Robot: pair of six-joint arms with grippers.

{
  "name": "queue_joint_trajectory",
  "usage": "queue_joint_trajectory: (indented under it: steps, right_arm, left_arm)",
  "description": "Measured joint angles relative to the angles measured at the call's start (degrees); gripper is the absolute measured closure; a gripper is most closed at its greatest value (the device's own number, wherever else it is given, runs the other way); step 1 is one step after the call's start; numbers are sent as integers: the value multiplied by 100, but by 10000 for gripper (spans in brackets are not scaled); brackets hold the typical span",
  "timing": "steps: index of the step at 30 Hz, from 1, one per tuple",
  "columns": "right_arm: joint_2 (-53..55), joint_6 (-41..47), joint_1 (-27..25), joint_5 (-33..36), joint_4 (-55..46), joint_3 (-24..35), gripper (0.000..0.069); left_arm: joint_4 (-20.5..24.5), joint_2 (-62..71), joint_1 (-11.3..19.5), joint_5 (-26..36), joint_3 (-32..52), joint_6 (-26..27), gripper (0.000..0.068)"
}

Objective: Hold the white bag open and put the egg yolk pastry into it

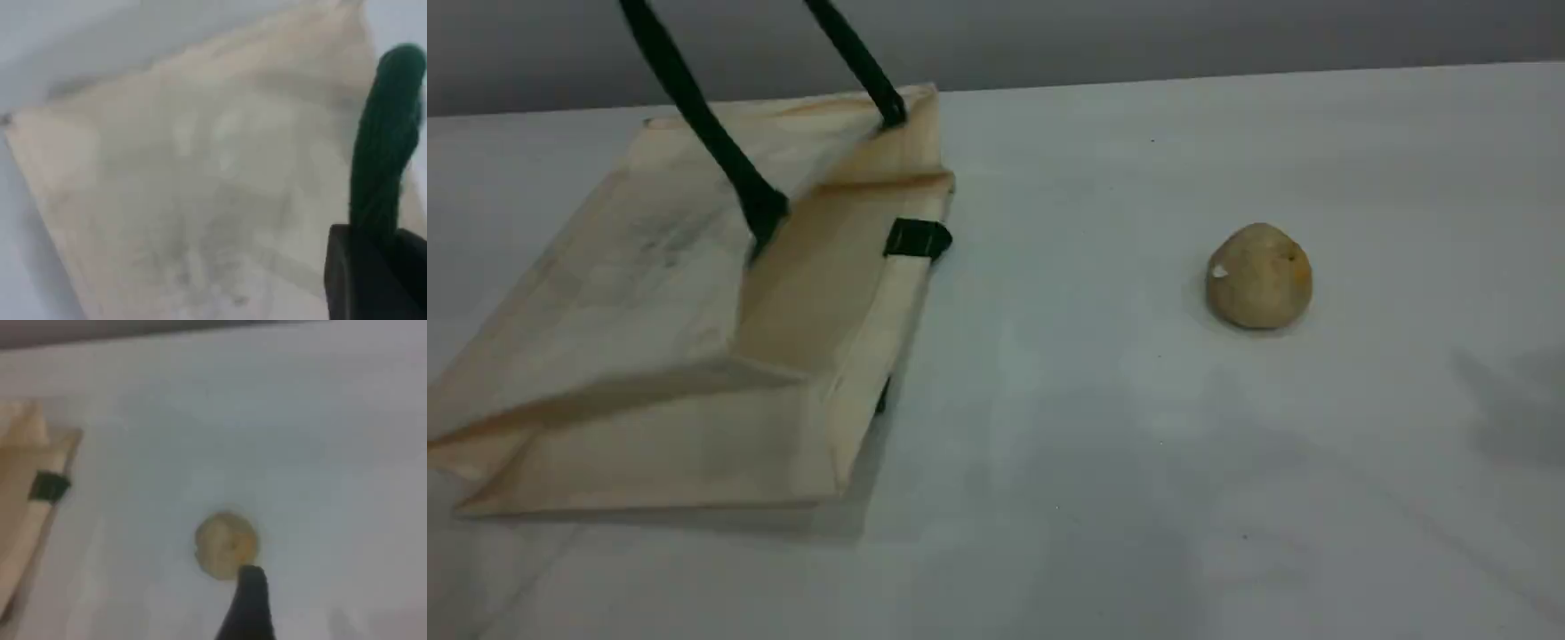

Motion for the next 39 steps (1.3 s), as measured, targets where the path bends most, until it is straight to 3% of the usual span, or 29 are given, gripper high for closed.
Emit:
queue_joint_trajectory:
  steps: [8, 16, 21, 28, 39]
  right_arm:
    - [745, -163, 0, -233, 51, 0, 123]
    - [1524, -583, 45, -528, 356, 0, 123]
    - [1891, -687, 484, -896, 404, 0, 123]
    - [2447, -739, 1283, -1604, 398, 0, 123]
    - [3649, -799, 1829, -2158, 430, -41, 123]
  left_arm:
    - [-148, -595, -34, -1, -193, 359, 588]
    - [40, -1204, -661, 0, -199, 688, 588]
    - [461, -1275, -916, 0, -199, 673, 588]
    - [442, -1307, -921, -18, -199, 649, 588]
    - [505, -1307, -1146, -27, -199, 644, 588]
